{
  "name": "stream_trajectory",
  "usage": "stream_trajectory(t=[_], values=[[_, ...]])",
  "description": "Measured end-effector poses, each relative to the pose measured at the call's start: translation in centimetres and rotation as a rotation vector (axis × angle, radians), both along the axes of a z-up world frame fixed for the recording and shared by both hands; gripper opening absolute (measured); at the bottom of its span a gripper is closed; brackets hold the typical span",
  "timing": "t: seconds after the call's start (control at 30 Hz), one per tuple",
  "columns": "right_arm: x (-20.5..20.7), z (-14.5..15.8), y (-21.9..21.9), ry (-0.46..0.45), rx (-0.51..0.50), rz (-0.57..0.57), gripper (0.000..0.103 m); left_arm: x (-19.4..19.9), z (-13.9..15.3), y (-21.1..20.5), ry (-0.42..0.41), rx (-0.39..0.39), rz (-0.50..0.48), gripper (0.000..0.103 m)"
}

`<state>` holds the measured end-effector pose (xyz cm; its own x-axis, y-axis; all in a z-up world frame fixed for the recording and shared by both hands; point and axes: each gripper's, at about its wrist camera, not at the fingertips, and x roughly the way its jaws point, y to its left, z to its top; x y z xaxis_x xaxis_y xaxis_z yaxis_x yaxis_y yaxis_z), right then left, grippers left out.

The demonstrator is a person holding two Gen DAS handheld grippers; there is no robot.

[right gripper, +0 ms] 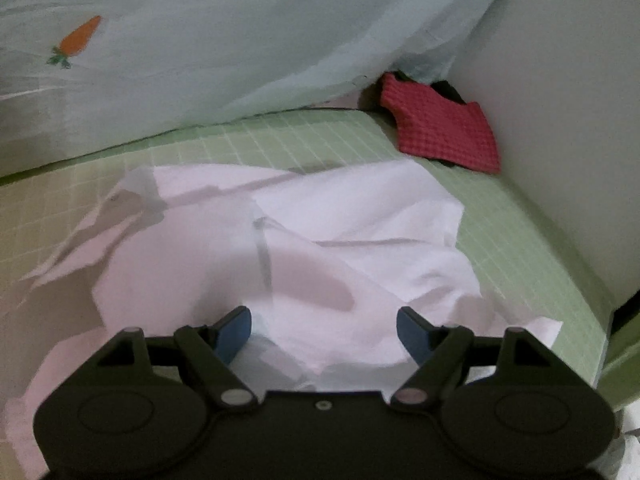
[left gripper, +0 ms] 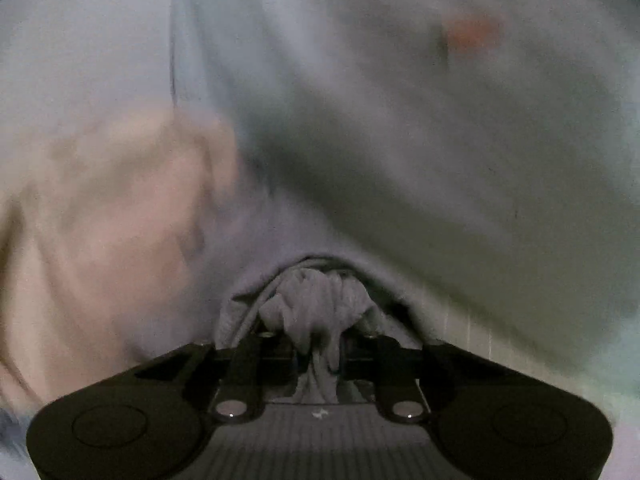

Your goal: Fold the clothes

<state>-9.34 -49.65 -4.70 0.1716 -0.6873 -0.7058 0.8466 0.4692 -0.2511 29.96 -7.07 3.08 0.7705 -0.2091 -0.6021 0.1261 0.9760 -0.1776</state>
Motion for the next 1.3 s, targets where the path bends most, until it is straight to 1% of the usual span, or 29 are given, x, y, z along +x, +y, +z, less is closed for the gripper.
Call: stream_trajectory(t=[0.1,0.17,0.23,0.27,0.33,0.4,0.43,0.47,0.5,0.53,0.57,0.6,0.67,0.7,0.73,0.83,0.97,1.03,1.13,1.2,1.3], values=[[0.5,0.0,0.3,0.013,-0.008,0.009,0.080,0.7,6.0,2.9,-0.219,0.044,0.075,0.017],[0.9,-0.1,0.6,0.022,-0.014,0.016,0.080,1.7,9.3,5.4,-0.351,0.076,0.164,0.017],[1.0,0.0,0.7,0.026,-0.019,0.019,0.080,2.8,11.1,7.5,-0.464,0.139,0.272,0.017],[1.1,0.0,0.8,0.028,-0.023,0.021,0.080,3.5,11.5,8.4,-0.503,0.187,0.333,0.017],[1.1,-0.1,0.9,0.031,-0.023,0.019,0.080,5.9,10.9,10.1,-0.429,0.254,0.395,0.023],[1.2,-0.2,0.9,0.033,-0.019,0.015,0.080,8.1,9.0,11.6,-0.239,0.231,0.397,0.034],[1.2,-0.2,0.9,0.032,-0.014,0.012,0.080,8.4,7.9,12.1,-0.172,0.200,0.390,0.037],[1.2,-0.2,0.8,0.030,-0.011,0.009,0.080,8.2,6.6,12.3,-0.113,0.168,0.373,0.044],[1.3,-0.3,0.8,0.028,-0.007,0.006,0.080,7.3,5.9,11.9,-0.113,0.163,0.353,0.049],[1.2,-0.2,0.8,0.026,-0.005,0.005,0.080,6.4,5.1,11.5,-0.114,0.159,0.333,0.053],[1.2,-0.1,0.9,0.023,-0.008,0.008,0.080,5.3,5.1,10.6,-0.131,0.184,0.314,0.066],[1.0,0.1,0.9,0.017,-0.012,0.012,0.080,4.3,5.1,9.6,-0.149,0.209,0.294,0.082],[0.7,0.4,1.0,0.000,-0.017,0.016,0.081,2.0,5.3,7.7,-0.192,0.232,0.215,0.092],[0.5,0.6,0.9,-0.012,-0.015,0.015,0.081,0.9,5.4,6.9,-0.211,0.236,0.175,0.092],[0.3,0.7,0.8,-0.025,-0.012,0.014,0.081,1.1,5.6,6.3,-0.217,0.240,0.150,0.092],[-0.5,1.0,0.7,-0.064,-0.006,0.016,0.081,-1.3,5.8,4.7,-0.208,0.232,0.118,0.093],[-2.4,1.4,1.0,-0.111,-0.009,0.017,0.081,-5.3,5.6,2.6,-0.138,0.108,0.070,0.093],[-3.7,1.5,1.0,-0.137,0.002,0.003,0.082,-7.2,4.4,1.0,-0.087,0.087,0.017,0.093],[-5.9,1.3,0.7,-0.166,0.028,-0.010,0.082,-10.2,2.8,-2.5,-0.009,0.096,-0.090,0.093],[-7.3,1.2,0.1,-0.169,0.032,-0.009,0.083,-12.7,1.6,-4.5,0.044,0.084,-0.155,0.093],[-9.5,1.0,-1.2,-0.173,0.038,-0.011,0.083,-16.7,-0.1,-8.1,0.122,0.074,-0.223,0.093]])
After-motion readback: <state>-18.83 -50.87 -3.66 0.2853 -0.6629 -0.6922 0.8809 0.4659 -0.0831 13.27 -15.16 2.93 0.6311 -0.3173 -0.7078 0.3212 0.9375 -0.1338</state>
